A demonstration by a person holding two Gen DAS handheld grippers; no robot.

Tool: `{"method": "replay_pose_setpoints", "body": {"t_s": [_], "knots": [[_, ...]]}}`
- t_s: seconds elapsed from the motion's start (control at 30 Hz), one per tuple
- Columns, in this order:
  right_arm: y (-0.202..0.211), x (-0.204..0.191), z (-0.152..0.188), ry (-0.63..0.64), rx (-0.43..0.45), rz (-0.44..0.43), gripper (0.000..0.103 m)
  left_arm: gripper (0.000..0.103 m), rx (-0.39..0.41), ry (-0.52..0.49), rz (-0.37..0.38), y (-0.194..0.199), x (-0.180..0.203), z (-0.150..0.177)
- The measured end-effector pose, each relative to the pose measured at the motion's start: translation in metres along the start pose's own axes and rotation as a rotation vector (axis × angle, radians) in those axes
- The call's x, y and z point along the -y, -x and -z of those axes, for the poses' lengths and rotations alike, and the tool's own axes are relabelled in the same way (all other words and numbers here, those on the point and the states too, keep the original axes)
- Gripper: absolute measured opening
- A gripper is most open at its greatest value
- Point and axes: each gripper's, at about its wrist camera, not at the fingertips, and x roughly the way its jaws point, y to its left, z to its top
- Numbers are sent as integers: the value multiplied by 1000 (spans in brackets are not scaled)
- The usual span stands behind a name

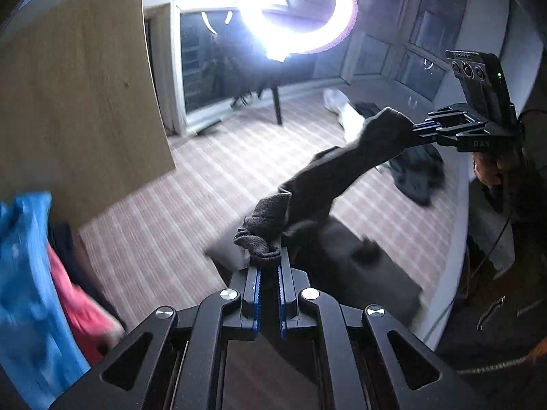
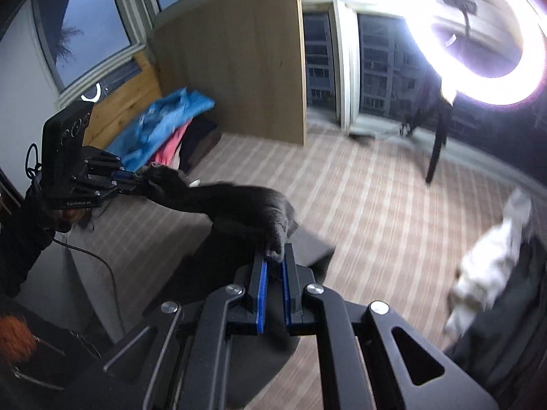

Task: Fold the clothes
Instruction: 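Fold the garment end over onto the garment body with both grippers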

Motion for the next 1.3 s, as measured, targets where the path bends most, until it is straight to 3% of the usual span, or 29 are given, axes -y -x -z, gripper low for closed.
{"method": "replay_pose_setpoints", "body": {"t_s": [0.23, 0.47, 0.63, 0.77, 0.87, 1.0, 1.17, 1.27, 1.3], "knots": [[-24, -14, 92, -44, -108, 36, 7, 7, -104, 58, 81, -30, 35, 81], [-51, -19, 147, -71, -193, 56, 7, 7, -179, 91, 111, -51, 54, 122], [-49, -28, 157, -7, -212, 65, 8, 9, -166, 67, 125, -50, 59, 135], [-52, -39, 178, 106, -344, 122, 36, 14, -246, 22, 116, -45, 69, 156], [-31, -40, 184, 122, -360, 118, 36, 15, -248, -19, 115, -31, 76, 155], [-12, -33, 162, 20, -274, 37, 37, 20, -246, -76, 111, -11, 86, 153], [-52, -41, 136, 1, -220, 5, 38, 21, -199, -38, 171, -46, 84, 139], [-86, -42, 153, -5, -329, -13, 38, 20, -317, -53, 184, -76, 86, 163], [-92, -43, 160, 14, -381, -13, 38, 20, -311, -47, 198, -71, 85, 164]]}}
